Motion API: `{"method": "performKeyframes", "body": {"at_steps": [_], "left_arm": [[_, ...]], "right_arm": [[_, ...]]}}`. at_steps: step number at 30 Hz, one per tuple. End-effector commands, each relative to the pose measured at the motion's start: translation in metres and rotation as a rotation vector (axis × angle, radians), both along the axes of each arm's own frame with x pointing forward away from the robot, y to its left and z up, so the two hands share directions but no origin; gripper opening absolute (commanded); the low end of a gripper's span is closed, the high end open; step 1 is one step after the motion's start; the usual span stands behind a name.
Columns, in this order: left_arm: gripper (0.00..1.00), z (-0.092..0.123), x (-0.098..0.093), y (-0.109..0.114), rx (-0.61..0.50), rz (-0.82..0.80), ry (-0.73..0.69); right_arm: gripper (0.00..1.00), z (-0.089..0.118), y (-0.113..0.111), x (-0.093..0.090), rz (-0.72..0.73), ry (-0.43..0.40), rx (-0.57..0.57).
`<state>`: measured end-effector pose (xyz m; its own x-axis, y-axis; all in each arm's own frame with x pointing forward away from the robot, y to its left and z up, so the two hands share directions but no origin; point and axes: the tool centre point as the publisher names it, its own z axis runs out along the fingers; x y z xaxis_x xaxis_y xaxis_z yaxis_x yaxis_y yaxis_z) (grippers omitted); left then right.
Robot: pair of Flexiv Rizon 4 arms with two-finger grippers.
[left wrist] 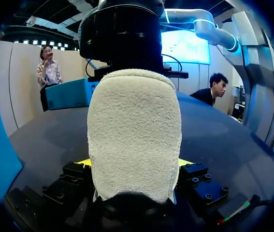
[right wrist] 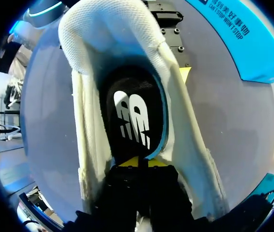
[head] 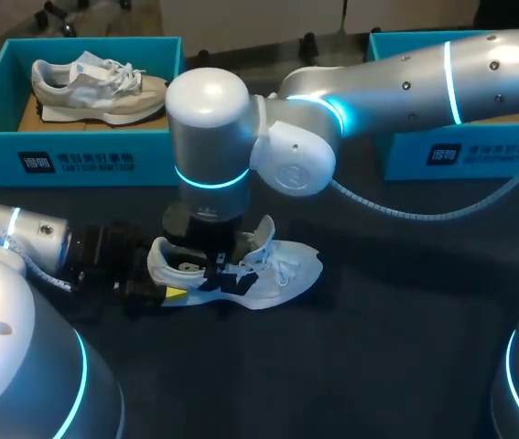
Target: Take the shoe out of the shoebox, open the shoe tongue, remove and reinsert the insole, then place the shoe into the shoebox
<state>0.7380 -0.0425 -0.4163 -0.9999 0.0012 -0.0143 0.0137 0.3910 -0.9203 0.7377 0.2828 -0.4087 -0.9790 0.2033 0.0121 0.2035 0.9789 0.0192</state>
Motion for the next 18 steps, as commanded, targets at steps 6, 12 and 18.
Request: {"method": "performKeyframes", "body": {"at_steps": [6,12,18], "left_arm": [[0.0,0.001,0.001,0.0,0.002,0.002,-0.001],[0.0,0.001,0.001,0.0,0.002,0.002,-0.001],[0.0,0.001,0.001,0.0,0.002,0.002,-0.001]], "right_arm": [[0.0,0.001,-0.013,-0.013,0.014,-0.005,-0.027],[0.0,0.015,-0.017,-0.005,0.054,0.012,0.009],[0.0,0.026,-0.018,0.002,0.082,0.009,-0.002]]}}
